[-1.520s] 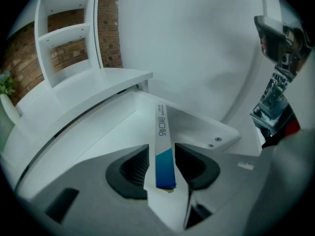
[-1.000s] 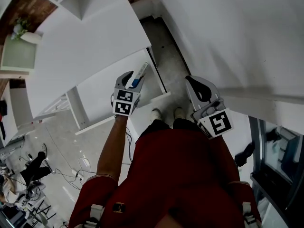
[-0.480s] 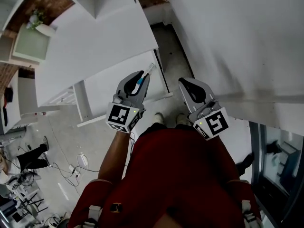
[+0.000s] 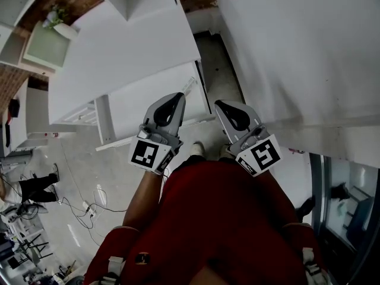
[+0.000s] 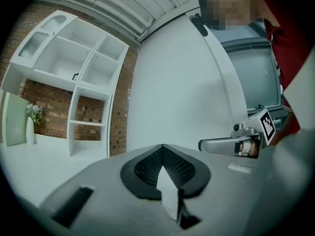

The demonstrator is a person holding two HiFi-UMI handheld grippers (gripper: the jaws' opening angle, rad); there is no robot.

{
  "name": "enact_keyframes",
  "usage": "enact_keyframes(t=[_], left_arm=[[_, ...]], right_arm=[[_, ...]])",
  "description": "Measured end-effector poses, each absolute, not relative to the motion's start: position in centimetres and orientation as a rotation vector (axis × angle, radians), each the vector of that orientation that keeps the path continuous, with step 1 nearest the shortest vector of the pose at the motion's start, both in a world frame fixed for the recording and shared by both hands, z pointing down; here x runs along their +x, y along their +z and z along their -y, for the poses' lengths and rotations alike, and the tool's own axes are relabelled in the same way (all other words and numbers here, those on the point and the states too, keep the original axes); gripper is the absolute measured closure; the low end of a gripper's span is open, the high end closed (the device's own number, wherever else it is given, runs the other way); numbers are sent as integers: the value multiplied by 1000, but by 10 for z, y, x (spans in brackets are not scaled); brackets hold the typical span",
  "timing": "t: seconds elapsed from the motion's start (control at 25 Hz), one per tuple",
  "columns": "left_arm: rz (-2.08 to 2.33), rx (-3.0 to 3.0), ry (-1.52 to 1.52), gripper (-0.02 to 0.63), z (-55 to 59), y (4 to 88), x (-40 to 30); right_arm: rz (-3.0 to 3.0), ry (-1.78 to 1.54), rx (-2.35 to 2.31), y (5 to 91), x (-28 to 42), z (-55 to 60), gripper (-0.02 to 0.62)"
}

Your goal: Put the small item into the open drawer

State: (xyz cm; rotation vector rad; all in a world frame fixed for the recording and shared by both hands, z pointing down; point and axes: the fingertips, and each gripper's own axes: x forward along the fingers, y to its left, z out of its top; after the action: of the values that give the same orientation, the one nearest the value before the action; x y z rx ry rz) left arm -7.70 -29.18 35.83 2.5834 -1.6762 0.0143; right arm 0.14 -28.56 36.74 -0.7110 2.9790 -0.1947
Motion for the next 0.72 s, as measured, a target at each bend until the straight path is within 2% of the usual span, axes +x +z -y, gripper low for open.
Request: enact_keyframes(t=[0.72], left_arm=[[1679, 2588, -14, 599, 282, 350, -72]], right_arm=[[-2999, -141, -652, 366, -12, 272, 584]])
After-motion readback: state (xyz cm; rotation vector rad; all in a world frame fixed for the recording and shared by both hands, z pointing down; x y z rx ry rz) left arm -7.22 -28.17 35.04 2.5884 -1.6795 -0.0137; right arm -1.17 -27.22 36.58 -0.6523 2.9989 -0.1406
